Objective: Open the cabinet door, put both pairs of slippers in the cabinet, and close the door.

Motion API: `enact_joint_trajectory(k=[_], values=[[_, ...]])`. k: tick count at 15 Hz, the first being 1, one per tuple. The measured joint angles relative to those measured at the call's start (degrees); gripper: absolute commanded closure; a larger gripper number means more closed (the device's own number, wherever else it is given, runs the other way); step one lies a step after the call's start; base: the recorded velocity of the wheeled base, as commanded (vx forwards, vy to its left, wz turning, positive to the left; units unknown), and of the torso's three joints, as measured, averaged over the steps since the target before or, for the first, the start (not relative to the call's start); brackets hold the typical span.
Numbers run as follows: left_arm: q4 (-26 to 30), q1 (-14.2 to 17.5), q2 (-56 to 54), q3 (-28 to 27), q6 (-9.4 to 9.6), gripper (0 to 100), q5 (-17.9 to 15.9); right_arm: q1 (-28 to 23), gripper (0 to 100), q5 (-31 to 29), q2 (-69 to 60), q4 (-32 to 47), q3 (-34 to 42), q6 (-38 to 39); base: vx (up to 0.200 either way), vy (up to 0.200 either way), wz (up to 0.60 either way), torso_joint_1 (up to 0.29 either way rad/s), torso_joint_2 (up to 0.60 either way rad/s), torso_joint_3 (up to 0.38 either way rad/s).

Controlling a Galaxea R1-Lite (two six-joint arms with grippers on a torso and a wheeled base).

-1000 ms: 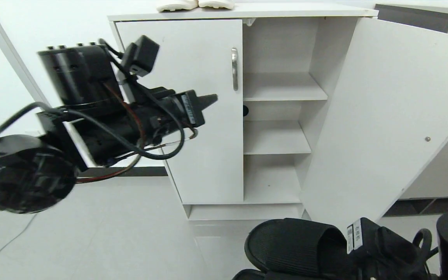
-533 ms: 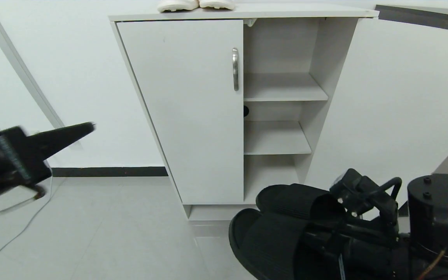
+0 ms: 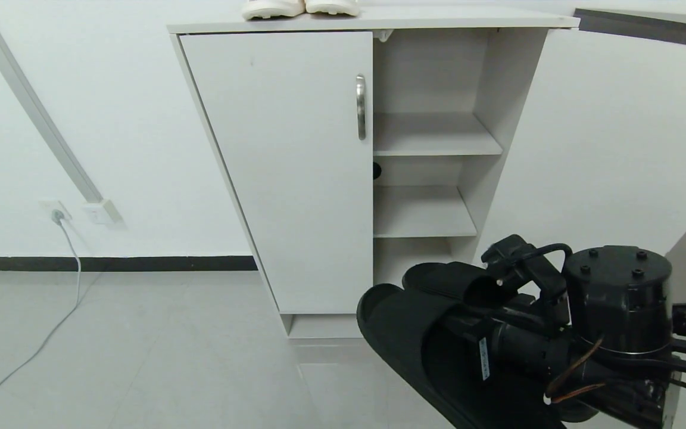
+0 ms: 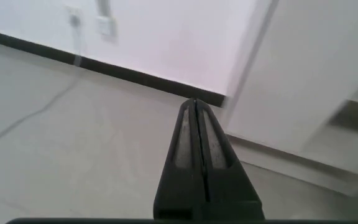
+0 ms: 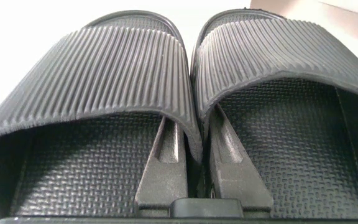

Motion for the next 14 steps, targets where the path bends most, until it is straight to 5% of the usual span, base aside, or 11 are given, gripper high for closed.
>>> enact_joint_trajectory(k=[3,5,8,9,10,14], values=[[0.17,5.38,-7.19,6.23,2.68,100,-0.83,0.24,100,-0.02,0.61,0.02,0.30,-0.16,0.000,0.000,0.00,0.000,0.00,0.000],[-0.27,6.36,-9.74,9.16,3.38,100,-4.41,0.37,100,0.06,0.78,-0.02,0.39,-0.16,0.000,0.000,0.00,0.000,0.00,0.000],[0.82,6.72,-11.20,10.12,4.06,100,-18.99,0.41,100,0.13,0.88,-0.02,0.73,-0.24,0.000,0.000,0.00,0.000,0.00,0.000],[1.43,6.61,-11.41,10.18,6.51,100,-22.66,0.50,100,0.20,0.89,-0.02,0.83,-0.24,0.000,0.000,0.00,0.000,0.00,0.000],[2.16,5.78,-11.61,10.23,7.96,100,-24.03,0.55,100,0.24,0.94,-0.02,0.84,-0.24,0.000,0.000,0.00,0.000,0.00,0.000],[2.73,0.56,-13.85,10.25,8.39,100,-24.34,0.89,100,0.20,1.35,-0.22,1.06,-0.24,0.000,0.000,0.00,0.000,0.00,0.000]])
